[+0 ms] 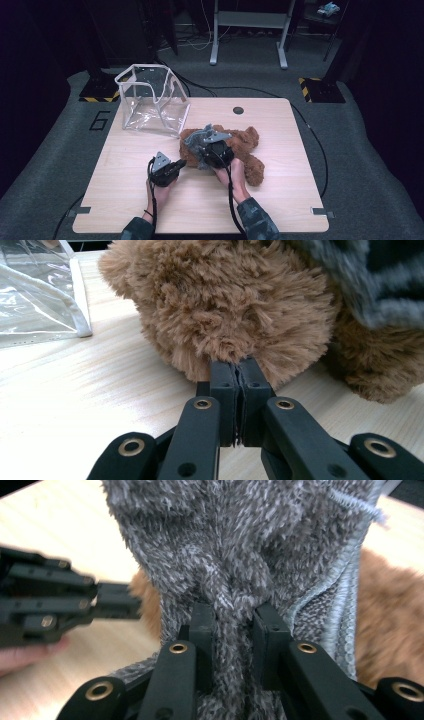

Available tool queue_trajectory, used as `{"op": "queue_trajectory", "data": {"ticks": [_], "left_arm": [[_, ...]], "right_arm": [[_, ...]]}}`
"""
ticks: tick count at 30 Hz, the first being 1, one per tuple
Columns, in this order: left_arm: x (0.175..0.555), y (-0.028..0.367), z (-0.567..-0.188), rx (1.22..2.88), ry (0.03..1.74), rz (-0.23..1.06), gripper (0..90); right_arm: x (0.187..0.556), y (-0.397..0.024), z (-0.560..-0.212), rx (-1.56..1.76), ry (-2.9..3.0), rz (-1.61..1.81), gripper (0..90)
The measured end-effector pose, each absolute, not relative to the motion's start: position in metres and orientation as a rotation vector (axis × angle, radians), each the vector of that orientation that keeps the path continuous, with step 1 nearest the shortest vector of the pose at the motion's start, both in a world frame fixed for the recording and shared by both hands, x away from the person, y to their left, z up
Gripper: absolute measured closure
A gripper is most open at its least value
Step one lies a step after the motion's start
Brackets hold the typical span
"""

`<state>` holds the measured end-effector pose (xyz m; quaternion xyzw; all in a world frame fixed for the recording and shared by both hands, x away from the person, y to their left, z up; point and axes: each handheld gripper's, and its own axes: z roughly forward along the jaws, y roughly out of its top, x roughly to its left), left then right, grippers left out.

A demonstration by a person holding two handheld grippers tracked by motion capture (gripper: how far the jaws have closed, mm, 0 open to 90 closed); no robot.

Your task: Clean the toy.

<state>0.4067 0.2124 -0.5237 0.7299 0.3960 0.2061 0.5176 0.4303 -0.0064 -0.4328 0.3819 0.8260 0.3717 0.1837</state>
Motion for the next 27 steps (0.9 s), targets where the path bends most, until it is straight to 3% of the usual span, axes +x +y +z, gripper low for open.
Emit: {"op": "queue_trajectory", "data": {"ticks": [12,15,21,27], "left_arm": [[0.407,0.212,-0.524,1.749,0.956,0.496,87.8],[0.407,0.212,-0.524,1.74,0.959,0.495,87.8],[0.407,0.211,-0.524,1.747,0.958,0.495,87.9],[0.406,0.211,-0.524,1.743,0.963,0.491,87.9]], "right_arm": [[0.411,0.005,-0.467,1.04,2.449,0.972,74.8],[0.41,0.003,-0.46,1.022,2.434,0.998,74.7],[0.424,-0.006,-0.407,0.998,2.29,1.093,74.4],[0.447,0.009,-0.406,1.016,2.311,0.963,74.5]]}}
